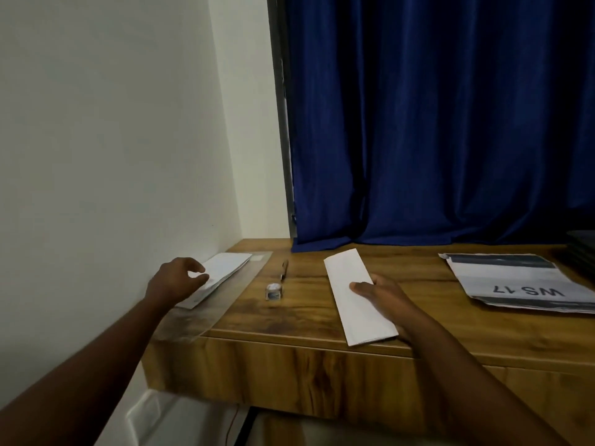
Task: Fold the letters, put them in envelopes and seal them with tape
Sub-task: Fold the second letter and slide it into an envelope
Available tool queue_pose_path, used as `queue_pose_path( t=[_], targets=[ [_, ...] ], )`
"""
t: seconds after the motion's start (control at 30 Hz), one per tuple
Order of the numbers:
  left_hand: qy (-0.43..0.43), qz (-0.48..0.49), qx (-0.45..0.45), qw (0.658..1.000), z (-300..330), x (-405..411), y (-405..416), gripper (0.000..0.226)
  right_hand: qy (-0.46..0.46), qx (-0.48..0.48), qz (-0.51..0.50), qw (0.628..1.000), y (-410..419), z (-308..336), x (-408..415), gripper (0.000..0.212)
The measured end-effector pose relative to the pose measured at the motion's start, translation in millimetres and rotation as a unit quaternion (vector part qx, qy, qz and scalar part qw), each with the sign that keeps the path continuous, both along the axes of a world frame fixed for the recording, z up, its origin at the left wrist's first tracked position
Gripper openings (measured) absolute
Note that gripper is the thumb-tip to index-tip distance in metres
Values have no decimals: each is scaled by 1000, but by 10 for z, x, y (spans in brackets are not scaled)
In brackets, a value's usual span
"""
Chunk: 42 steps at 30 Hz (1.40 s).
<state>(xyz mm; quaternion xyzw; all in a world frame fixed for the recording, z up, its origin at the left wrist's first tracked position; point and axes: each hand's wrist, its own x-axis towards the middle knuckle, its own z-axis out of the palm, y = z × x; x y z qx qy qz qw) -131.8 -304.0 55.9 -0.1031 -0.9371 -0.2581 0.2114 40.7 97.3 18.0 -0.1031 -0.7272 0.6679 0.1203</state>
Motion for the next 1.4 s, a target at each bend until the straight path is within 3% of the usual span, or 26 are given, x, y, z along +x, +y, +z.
queue_pose_path(
  t=[0.23,0.37,0.53,0.8,0.87,1.0,1.23,1.4],
  targets=[
    [-138,32,-116,983,31,-424,89,69,22,-7,11,1000,101,-44,12,16],
    [-186,44,-139,972,0,-540,132,62,33,-15,28,999,112,-68,-2,12],
    [-155,59,-134,977,42,-583,92,26,45,-24,50,997,120,-103,-5,12],
    [-117,114,-101,981,135,-497,131,13,48,-6,47,998,80,-88,7,14],
    [-115,114,-72,984,114,-511,146,15,48,-1,44,998,76,-87,19,15],
    [-122,110,-17,986,123,-570,107,44,46,0,45,998,70,-90,26,13],
    [-31,103,16,994,301,-418,36,7,54,-11,46,997,75,-97,31,16],
    [60,110,59,990,753,-116,30,20,61,-9,38,997,55,-104,35,33]
  ],
)
